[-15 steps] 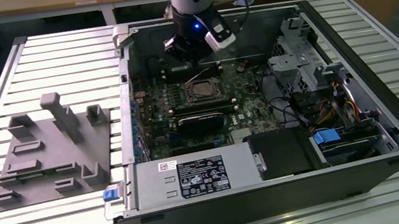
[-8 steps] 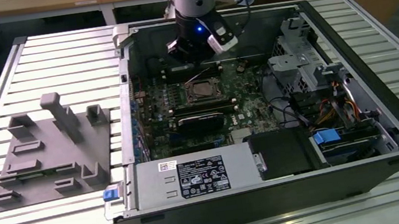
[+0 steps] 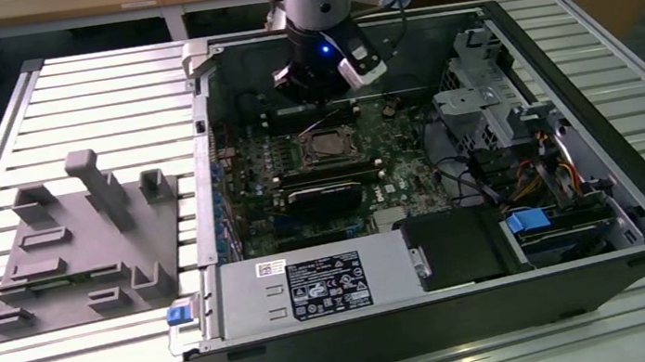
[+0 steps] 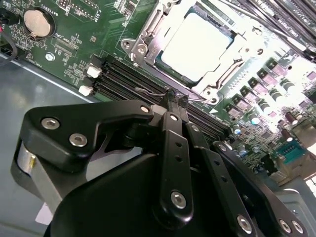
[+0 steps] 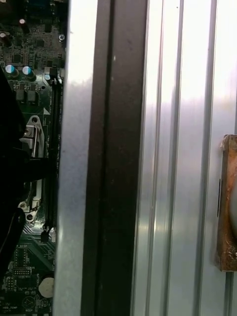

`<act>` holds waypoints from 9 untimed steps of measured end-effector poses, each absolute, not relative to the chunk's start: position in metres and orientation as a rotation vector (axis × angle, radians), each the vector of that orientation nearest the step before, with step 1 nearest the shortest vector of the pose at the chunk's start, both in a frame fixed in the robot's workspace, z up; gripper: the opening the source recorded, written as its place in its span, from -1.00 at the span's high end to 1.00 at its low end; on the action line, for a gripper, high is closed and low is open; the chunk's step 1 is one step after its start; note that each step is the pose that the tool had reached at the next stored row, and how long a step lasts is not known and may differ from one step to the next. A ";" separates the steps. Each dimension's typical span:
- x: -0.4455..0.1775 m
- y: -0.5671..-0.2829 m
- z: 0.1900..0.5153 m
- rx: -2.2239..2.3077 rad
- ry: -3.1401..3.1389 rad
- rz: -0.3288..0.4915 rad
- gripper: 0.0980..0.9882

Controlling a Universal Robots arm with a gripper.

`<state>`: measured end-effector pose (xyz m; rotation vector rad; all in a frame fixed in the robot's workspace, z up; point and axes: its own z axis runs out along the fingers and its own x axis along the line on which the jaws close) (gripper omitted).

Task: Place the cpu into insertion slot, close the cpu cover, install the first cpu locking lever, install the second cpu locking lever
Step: 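Install the first cpu locking lever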

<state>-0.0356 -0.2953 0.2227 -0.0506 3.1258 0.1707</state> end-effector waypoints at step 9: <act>-0.030 -0.294 0.220 -0.051 3.126 0.171 0.98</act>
